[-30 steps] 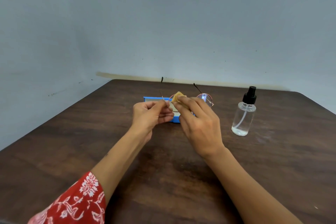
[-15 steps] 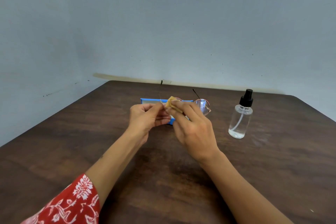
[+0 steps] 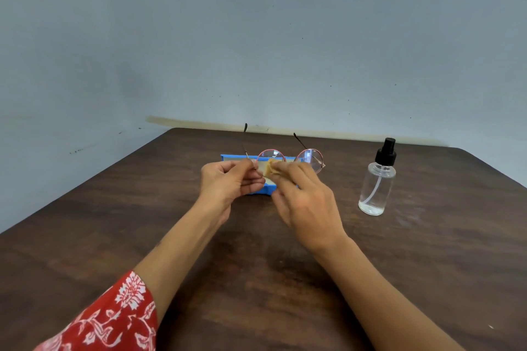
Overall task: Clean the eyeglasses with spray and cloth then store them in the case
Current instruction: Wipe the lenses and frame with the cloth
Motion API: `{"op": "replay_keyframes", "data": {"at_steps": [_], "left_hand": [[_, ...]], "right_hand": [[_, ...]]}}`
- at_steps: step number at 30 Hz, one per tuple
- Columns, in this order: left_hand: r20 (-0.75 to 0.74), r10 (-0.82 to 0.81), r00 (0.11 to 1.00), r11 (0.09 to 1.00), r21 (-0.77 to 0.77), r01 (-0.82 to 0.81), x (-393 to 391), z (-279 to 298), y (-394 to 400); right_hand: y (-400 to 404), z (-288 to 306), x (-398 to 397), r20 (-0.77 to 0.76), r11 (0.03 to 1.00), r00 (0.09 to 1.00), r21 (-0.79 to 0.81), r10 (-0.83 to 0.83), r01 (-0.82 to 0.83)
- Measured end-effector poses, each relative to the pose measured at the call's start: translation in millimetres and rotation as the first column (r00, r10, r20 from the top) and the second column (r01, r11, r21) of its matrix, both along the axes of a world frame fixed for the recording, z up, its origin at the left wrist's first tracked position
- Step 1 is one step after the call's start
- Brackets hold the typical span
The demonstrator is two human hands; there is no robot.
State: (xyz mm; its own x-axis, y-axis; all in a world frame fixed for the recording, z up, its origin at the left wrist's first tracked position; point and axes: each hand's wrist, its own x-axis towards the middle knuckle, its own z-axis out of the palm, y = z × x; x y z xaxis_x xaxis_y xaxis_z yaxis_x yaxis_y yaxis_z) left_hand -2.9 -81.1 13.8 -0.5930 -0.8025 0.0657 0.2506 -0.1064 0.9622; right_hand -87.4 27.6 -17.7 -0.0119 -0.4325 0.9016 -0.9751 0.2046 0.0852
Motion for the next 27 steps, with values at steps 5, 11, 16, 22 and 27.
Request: {"op": "replay_keyframes", "data": {"at_steps": [5,11,16,22,27], "left_hand": [[0.008,-0.014,1.000,1.000,-0.004,0.014,-0.4,-2.0,1.2],[0.001,-0.002,1.000,1.000,-0.001,0.002,-1.5,-1.1,-0.4],[0.008,-0.022,1.000,1.000,-0.006,0.022,-2.5,-2.1,1.4],[0.011,-0.002,1.000,1.000,0.007,0.002,-2.6,-1.7,-0.2],[0.015,-0.016,1.000,1.000,0.010,0.016,-2.5,-2.4,2.3]], "right_hand": [[-4.7,2.3,4.1,-0.001,0.999,1.000,-0.049,-0.005,0.004],[-2.0,0.4,0.6,0.021,0.999,1.000,-0.033,0.017,-0.016],[-5.4,2.5,3.5,-0.002,0.998,1.000,-0.051,-0.021,0.021],[-1.3,0.2,-0.6,0.028,0.998,0.999,-0.050,-0.027,0.028],[-6.2,-0.3,4.2,-0.019,0.999,1.000,-0.041,0.003,-0.003]]}}
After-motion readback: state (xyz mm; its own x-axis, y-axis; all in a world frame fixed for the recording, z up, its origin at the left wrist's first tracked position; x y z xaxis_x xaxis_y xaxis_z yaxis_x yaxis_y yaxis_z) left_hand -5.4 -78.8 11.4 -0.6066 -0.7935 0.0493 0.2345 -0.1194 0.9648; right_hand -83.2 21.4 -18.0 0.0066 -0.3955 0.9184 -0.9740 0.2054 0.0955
